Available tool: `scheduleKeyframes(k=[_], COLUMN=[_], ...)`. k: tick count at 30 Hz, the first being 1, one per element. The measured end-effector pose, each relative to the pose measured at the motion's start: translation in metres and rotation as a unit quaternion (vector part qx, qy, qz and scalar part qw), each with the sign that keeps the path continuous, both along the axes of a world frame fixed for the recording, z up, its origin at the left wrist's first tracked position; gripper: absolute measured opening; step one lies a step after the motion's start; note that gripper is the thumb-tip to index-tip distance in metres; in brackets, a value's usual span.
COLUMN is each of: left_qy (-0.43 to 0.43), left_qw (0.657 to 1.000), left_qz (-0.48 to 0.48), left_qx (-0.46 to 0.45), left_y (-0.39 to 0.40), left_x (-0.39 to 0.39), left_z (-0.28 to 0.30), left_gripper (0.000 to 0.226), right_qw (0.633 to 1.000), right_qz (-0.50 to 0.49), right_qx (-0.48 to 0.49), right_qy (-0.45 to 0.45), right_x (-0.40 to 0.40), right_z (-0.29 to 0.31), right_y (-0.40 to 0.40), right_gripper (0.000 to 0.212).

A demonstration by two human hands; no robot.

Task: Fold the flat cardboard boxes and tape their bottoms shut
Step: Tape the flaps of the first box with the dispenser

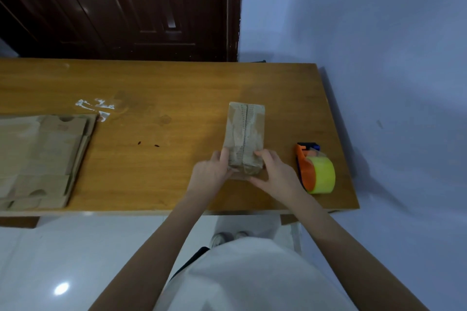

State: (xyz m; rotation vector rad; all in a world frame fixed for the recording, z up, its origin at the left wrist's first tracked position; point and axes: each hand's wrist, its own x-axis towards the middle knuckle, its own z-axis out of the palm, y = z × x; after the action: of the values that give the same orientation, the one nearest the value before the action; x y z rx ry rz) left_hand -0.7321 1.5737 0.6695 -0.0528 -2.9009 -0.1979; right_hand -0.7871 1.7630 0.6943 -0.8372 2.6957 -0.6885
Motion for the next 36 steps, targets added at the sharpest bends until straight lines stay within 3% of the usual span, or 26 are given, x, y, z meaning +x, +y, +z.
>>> scheduleKeyframes(k=[5,9,12,16,19,22,27,30,33,36], left_qy=[0.096,0.106,0.113,0.115,0.085,0.050,0.030,0.040,0.045,0.062], left_qw=[0.987,0.963,0.953,0.956,0.973,0.981,0.996,0.994,0.994,0.992], left_qz=[-0.064,-0.112,-0.140,-0.144,-0.118,-0.110,-0.040,-0.052,-0.067,-0.080], left_qx=[-0.113,-0.222,-0.245,-0.230,-0.181,-0.153,-0.079,-0.085,-0.073,-0.071], left_y=[-0.010,-0.017,-0.022,-0.018,-0.015,-0.013,-0.003,-0.005,-0.010,-0.012], left_x=[-0.004,-0.007,-0.012,-0.009,-0.006,0.005,-0.004,-0.012,-0.017,-0.015], left_z=[0.004,-0.001,-0.003,-0.005,-0.007,-0.008,0.012,0.016,0.020,0.010], left_gripper=[0.037,0.019,0.028,0.024,0.043,0.079,0.066,0.053,0.055,0.052], right_qw=[0.998,0.996,0.994,0.993,0.995,0.997,0.998,0.998,0.999,0.996], right_qz=[0.036,0.059,0.060,0.065,0.049,0.040,0.055,0.056,0.036,0.036], right_qx=[0.033,0.033,0.050,0.076,0.072,0.058,0.028,0.006,-0.015,-0.012], right_qy=[0.028,0.050,0.074,0.060,0.045,0.029,0.022,0.027,0.027,0.077], right_x=[-0.008,-0.010,-0.012,-0.010,-0.007,-0.008,-0.015,-0.017,-0.016,-0.013], right_z=[0.004,-0.001,-0.003,0.000,0.001,0.004,0.003,-0.005,-0.010,-0.017], right_y=[-0.002,-0.003,-0.005,-0.005,-0.003,-0.003,-0.004,-0.001,0.000,-0.002], right_gripper=[0.055,0.045,0.041,0.056,0.064,0.059,0.042,0.044,0.047,0.050])
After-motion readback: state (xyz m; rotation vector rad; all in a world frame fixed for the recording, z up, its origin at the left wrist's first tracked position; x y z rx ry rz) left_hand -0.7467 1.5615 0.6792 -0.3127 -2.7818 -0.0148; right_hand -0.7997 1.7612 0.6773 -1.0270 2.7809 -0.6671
